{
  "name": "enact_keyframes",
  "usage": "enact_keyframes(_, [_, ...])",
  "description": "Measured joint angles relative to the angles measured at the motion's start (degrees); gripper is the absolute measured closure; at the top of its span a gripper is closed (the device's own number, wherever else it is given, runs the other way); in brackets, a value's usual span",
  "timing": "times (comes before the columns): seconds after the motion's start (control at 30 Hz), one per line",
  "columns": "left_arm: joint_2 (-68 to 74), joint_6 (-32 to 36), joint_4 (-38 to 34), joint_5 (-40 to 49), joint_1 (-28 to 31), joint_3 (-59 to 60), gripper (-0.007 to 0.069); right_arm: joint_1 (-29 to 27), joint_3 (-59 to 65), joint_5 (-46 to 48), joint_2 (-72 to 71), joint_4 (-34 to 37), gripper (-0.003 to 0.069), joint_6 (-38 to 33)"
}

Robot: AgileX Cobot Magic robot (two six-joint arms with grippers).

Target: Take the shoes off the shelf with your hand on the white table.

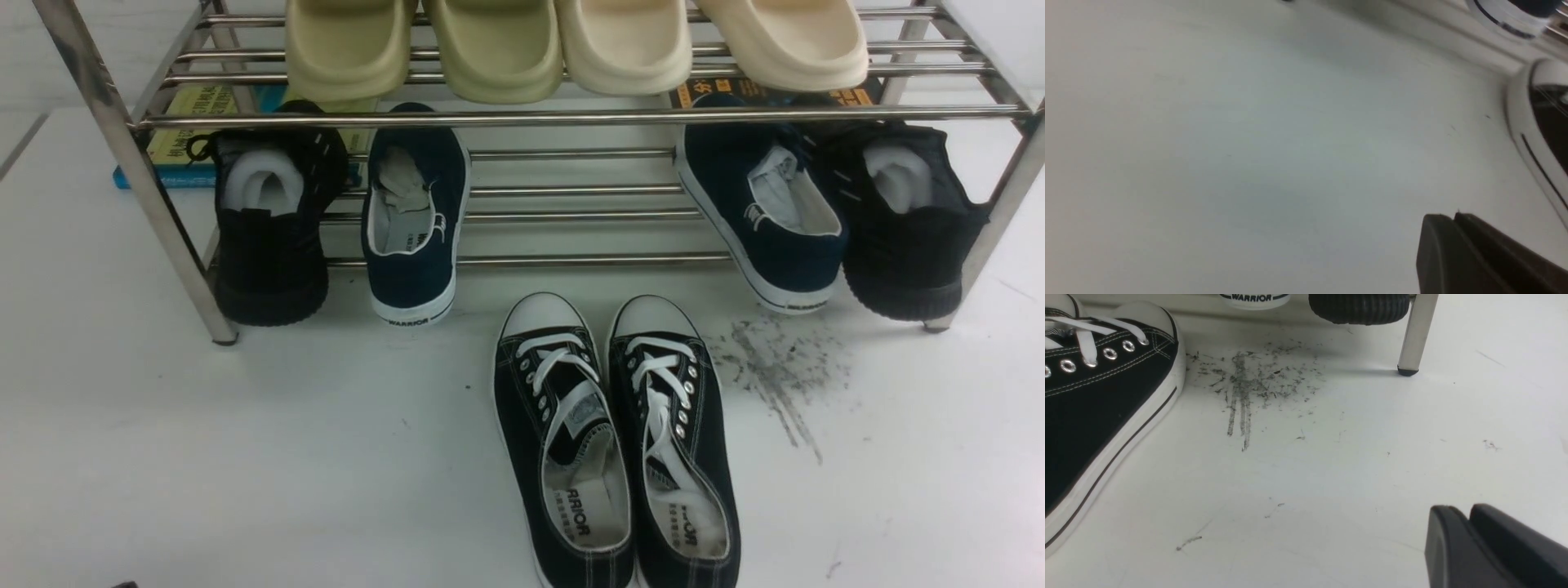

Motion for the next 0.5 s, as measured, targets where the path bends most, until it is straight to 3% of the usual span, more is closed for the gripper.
enact_keyframes(0.3, [-5.2, 1.4, 1.3, 2.5, 10.0, 0.5, 0.0561, 0.0, 0.0, 0.0, 0.0, 0.0, 0.0565, 0.0])
enact_keyframes(0.5, [-5.2, 4.8, 1.5, 3.3, 10.6, 0.3, 0.0560, 0.0, 0.0, 0.0, 0.0, 0.0, 0.0558, 0.0])
